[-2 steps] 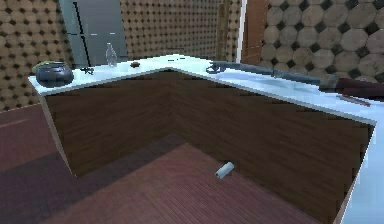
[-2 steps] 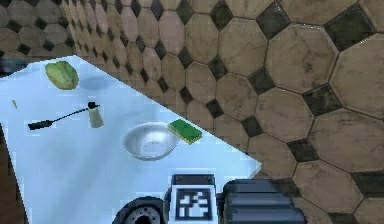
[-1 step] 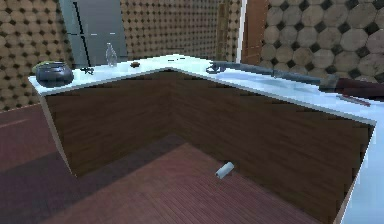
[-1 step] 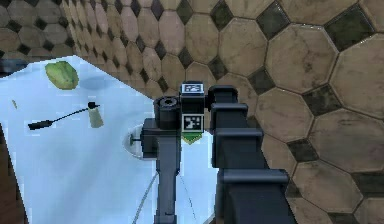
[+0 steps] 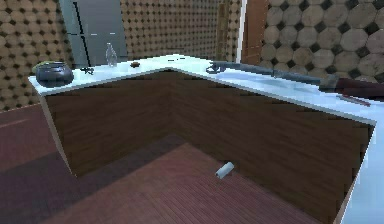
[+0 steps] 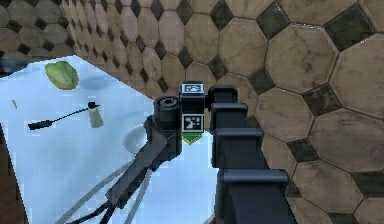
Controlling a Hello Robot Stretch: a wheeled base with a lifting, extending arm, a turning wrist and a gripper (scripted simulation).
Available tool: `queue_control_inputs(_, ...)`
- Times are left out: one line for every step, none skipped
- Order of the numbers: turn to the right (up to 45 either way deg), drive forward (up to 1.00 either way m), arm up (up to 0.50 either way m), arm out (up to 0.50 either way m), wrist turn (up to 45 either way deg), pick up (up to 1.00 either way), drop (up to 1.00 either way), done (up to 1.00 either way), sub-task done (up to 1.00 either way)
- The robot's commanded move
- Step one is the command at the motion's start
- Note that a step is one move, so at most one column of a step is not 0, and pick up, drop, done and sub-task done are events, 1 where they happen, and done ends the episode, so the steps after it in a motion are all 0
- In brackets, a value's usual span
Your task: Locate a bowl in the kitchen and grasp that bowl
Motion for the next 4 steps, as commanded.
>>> queue_control_inputs(0.0,0.00,0.00,0.00,45.0,0.00,0.00,0.00,0.00)
queue_control_inputs(0.0,0.00,0.00,0.00,45.0,0.00,0.00,0.00,0.00)
queue_control_inputs(0.0,0.00,0.00,0.00,24.0,0.00,0.00,0.00,0.00)
queue_control_inputs(0.0,0.00,-0.10,0.00,0.0,0.00,0.00,0.00,0.00)
